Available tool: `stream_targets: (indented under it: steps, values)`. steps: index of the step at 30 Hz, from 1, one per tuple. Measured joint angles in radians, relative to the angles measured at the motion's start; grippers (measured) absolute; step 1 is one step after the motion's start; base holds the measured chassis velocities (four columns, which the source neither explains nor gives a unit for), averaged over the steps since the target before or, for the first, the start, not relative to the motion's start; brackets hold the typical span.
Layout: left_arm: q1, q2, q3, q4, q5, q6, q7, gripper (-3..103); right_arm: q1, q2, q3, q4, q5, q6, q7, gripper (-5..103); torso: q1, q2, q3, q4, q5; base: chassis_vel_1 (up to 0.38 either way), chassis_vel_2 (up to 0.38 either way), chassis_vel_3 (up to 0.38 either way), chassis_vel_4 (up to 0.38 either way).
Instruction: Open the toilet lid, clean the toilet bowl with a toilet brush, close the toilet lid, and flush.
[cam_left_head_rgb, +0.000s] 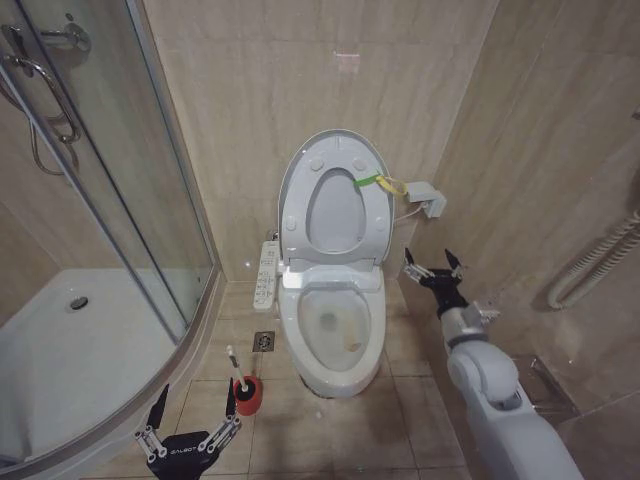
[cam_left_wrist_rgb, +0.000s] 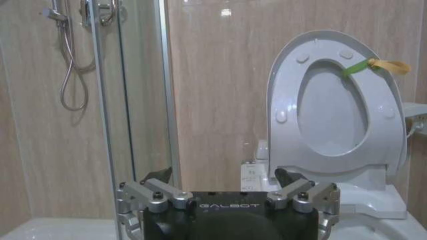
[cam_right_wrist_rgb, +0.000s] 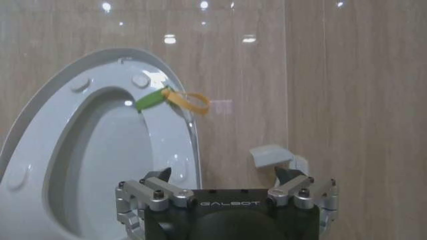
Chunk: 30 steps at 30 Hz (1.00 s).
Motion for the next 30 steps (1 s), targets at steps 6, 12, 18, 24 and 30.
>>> stream_targets:
  steps: [6,12,18,24,30]
  values:
    - [0.000,0.000,0.000,0.000,0.000,0.000,0.000,100,-0.141,-0.025,0.021,0.087,0.017,-0.003,0.002,100,0.000,0.000,0.000,-0.0002,0.0000,0.000,0.000,0.000,0.000]
    - [0.000,0.000,0.000,0.000,0.000,0.000,0.000,100,-0.262,0.035,0.033,0.145,-0.012,0.002,0.022,100,0.000,0.000,0.000,-0.0001,0.0000,0.000,0.000,0.000,0.000]
    - [0.000,0.000,0.000,0.000,0.000,0.000,0.000,100,-0.328,0.079,0.035,0.155,-0.085,0.046,0.025,100,0.000,0.000,0.000,-0.0002,0.0000,0.000,0.000,0.000,0.000]
    - [0.000,0.000,0.000,0.000,0.000,0.000,0.000,100,-0.387,0.098,0.037,0.226,-0.095,0.045,0.040,100,0.000,0.000,0.000,0.0001,-0.0001,0.000,0.000,0.000,0.000]
    - [0.000,0.000,0.000,0.000,0.000,0.000,0.000,100,-0.484,0.116,0.040,0.288,-0.102,0.066,0.069,100,0.000,0.000,0.000,0.0000,0.0000,0.000,0.000,0.000,0.000]
